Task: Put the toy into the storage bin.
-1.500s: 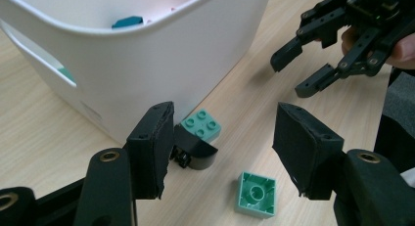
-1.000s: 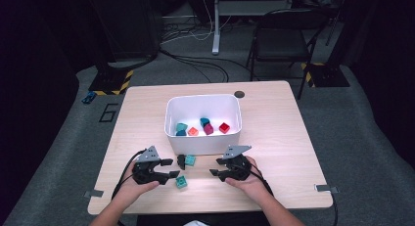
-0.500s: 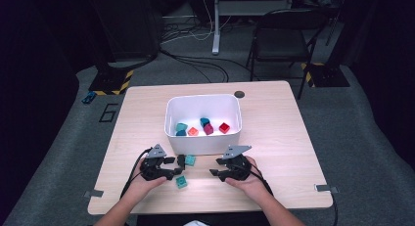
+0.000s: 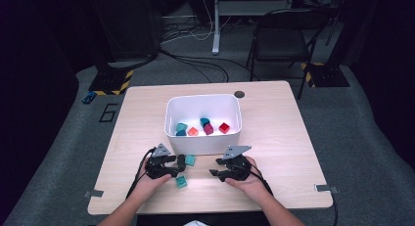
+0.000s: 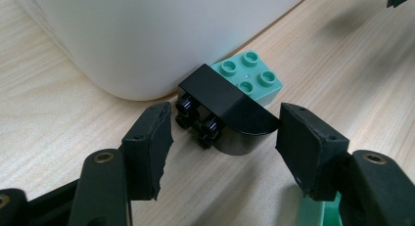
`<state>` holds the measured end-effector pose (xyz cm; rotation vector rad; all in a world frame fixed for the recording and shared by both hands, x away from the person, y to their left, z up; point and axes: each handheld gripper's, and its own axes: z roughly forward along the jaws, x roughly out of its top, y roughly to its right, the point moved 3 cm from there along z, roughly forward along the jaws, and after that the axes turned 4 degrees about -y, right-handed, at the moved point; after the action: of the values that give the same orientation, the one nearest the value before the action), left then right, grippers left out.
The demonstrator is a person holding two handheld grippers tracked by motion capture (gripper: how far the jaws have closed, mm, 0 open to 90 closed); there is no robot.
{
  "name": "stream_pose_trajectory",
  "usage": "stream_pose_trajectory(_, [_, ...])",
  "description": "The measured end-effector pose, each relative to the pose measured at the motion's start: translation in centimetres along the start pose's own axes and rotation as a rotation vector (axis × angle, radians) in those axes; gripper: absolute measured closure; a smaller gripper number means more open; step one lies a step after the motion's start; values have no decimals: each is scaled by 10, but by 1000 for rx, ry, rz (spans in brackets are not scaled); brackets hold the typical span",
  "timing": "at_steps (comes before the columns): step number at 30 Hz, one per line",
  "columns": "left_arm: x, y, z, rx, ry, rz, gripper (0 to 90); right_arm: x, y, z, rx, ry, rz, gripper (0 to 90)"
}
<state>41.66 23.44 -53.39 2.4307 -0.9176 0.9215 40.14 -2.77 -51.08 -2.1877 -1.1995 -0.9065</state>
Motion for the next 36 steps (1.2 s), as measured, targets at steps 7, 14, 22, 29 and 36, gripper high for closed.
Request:
stream_pose_trajectory(7, [-8,-12,-9,20,-2,-14,401,0,1,0,-2,3,0,485])
stream_pose_trajectory(14, [-13,-17,-17,40,10,-40,453,0,1,-1,-3,6,0,484])
stream_pose_trajectory(22, [-6,-11,-12,25,17,-35,448,0,1,0,-4,4,1,484])
stream_pose_trajectory(29, [-3,-13,-4,43,-1,-41,532,0,1,0,-2,1,4,483])
stream_pose_trajectory(36, [-6,-19,-10,52,-1,-41,644,-1,0,1,2,-4,9,480])
